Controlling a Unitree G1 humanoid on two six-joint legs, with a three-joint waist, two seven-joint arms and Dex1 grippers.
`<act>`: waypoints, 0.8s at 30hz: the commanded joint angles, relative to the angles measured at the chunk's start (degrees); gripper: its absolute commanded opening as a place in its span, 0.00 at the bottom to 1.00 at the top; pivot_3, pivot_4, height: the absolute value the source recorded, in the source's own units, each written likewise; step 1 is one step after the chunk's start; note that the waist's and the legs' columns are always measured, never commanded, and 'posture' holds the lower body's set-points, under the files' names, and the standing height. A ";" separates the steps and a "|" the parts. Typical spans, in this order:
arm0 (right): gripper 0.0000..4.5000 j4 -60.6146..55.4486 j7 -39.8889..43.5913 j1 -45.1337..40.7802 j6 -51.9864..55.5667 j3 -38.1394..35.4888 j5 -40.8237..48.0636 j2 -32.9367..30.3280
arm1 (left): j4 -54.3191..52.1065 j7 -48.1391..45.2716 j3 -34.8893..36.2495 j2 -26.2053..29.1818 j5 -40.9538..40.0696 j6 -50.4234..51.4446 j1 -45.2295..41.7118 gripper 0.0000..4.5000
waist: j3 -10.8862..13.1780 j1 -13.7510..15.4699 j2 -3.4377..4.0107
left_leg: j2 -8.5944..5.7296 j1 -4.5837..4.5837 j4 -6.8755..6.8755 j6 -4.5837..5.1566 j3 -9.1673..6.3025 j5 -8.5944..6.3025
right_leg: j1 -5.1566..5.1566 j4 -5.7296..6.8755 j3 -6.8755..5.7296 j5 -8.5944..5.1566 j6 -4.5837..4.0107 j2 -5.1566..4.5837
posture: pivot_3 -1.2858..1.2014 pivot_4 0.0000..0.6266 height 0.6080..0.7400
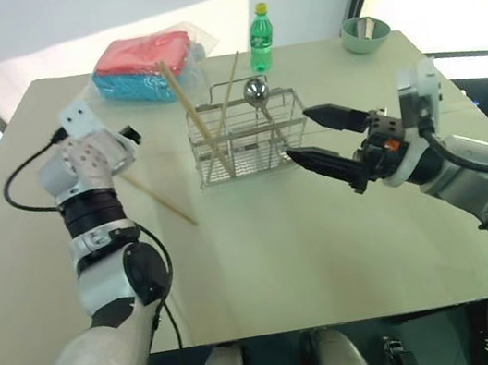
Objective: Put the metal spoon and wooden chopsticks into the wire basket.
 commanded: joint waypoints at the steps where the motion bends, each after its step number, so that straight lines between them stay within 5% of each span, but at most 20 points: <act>1: 1.00 -2.18 0.47 0.12 -0.07 -1.10 1.29 -0.39 | 2.03 1.78 0.79 -0.15 0.69 -1.22 -1.31 0.97 | 0.00 0.10 0.01 | 0.01 0.02 -0.01 0.01 0.01 -0.01 | 0.00 0.01 0.00 0.00 0.00 0.01 | 0.52 0.24 0.45; 16: 1.00 -5.37 -0.51 4.39 -0.24 -3.29 3.33 -1.01 | 25.08 1.55 -1.31 1.82 3.75 -14.35 -3.07 0.97 | -0.05 0.33 0.02 | -0.01 0.02 0.03 0.18 0.01 -0.11 | 0.03 0.05 -0.01 0.03 0.01 -0.03 | 0.52 0.24 0.45; 20: 1.00 -5.66 -1.19 4.59 -0.45 -3.34 3.52 -0.91 | 30.58 1.41 -2.14 2.76 4.12 -18.13 -3.72 0.69 | -0.14 0.30 0.15 | -0.01 0.15 0.03 0.19 0.02 -0.12 | 0.14 0.08 -0.01 0.03 0.01 -0.04 | 0.52 0.24 0.45; 24: 1.00 -5.72 -1.55 4.80 -0.53 -3.83 4.15 -1.12 | 32.69 1.28 -2.71 3.06 3.69 -19.79 -4.58 0.21 | -0.21 0.47 0.26 | 0.00 0.18 0.05 0.19 0.01 -0.12 | 0.17 0.14 -0.03 0.03 0.02 -0.05 | 0.52 0.24 0.45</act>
